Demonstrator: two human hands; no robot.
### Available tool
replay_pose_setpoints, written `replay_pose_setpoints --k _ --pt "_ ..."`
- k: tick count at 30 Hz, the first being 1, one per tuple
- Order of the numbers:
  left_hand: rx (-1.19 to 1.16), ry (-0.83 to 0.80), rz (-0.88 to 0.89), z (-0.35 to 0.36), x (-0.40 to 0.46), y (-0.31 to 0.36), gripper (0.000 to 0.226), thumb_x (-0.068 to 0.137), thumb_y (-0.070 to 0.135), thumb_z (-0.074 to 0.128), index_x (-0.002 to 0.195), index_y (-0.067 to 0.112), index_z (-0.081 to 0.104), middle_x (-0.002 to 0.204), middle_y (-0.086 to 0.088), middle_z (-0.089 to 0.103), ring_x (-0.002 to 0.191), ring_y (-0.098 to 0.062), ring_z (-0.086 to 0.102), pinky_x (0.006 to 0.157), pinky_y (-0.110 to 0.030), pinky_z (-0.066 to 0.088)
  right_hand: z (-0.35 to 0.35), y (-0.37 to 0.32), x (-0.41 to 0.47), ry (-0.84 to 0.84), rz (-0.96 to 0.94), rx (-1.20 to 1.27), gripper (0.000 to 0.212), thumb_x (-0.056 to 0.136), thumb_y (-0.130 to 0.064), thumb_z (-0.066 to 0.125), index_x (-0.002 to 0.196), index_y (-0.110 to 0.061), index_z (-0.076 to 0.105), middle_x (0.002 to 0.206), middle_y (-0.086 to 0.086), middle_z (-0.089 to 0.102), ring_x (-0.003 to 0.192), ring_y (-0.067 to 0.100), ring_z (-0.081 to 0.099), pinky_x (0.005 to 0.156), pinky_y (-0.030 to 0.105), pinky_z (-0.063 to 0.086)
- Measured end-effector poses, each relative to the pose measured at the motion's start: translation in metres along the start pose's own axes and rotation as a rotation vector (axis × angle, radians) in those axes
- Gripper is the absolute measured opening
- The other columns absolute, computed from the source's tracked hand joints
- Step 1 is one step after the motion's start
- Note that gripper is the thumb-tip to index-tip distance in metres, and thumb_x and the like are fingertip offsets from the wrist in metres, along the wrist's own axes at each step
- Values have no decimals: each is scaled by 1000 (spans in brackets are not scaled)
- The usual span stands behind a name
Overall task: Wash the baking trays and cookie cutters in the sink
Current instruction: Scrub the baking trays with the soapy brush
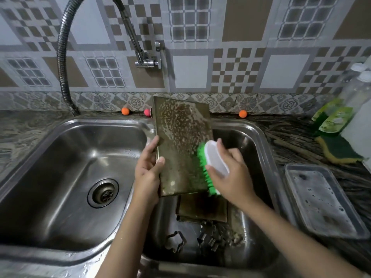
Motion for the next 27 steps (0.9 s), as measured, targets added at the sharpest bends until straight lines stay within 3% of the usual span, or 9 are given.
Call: replay_pose_setpoints --k 3,6,9,12,17,20,23,25,27 --pt "148 -155 -4 24 -18 -15 50 80 12 60 129 19 52 134 7 58 129 -15 49 106 -39 41 -12 18 50 112 166 -37 75 83 -33 70 147 -20 34 120 7 50 110 21 54 85 30 46" --pt "166 -142 -32 34 -22 -27 50 81 9 56 130 20 52 137 2 55 130 -13 48 111 -41 36 -2 -18 53 47 80 -22 76 84 -41 66 149 -29 28 116 -2 46 104 12 50 74 15 45" --pt "106 -67 -37 19 -11 -24 51 79 5 54 128 19 52 136 -2 55 129 -18 49 108 -39 38 12 -31 8 7 -70 -33 77 80 -51 59 148 -33 28 102 -6 42 87 11 50 68 21 46" --pt "79 -26 -20 7 -9 -17 50 79 6 53 127 21 52 135 4 56 128 -14 50 104 -33 43 7 2 -5 16 23 -167 76 79 -60 54 147 -36 30 90 -8 42 89 17 45 66 28 40" --pt "182 -46 -25 16 -18 -22 48 83 10 55 126 30 54 137 4 55 131 -15 47 110 -43 37 -8 20 11 -36 178 -7 76 82 -29 74 138 -49 26 83 -12 40 79 10 49 59 18 36" --pt "359 -156 23 38 -23 -19 51 86 2 56 132 24 51 134 8 56 126 -6 51 107 -30 41 -5 14 12 -62 179 104 70 82 -17 73 131 -51 36 85 -11 42 81 7 48 67 8 35" --pt "493 -250 15 52 -27 -24 63 86 -7 58 138 24 45 132 7 58 122 -6 54 99 -20 45 1 10 14 -114 253 291 53 86 -27 69 119 -60 45 101 -9 47 101 5 51 85 6 38" --pt "571 -273 -19 55 -30 -29 70 84 -5 61 140 31 40 119 17 63 110 -2 61 88 -17 49 4 10 16 -134 265 348 48 87 -34 67 111 -70 46 111 -4 48 108 6 51 101 21 41" --pt "650 -305 -38 57 -34 -33 77 83 -3 63 142 37 33 108 30 60 101 12 59 82 -10 46 5 9 19 -153 270 355 46 86 -38 67 109 -73 47 112 -2 43 100 1 51 103 26 42"
Point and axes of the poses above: each hand's wrist, its own x-axis towards the middle knuckle, its own z-axis out of the palm, y = z × x, the point moved 5 cm from there along x, towards the middle knuckle
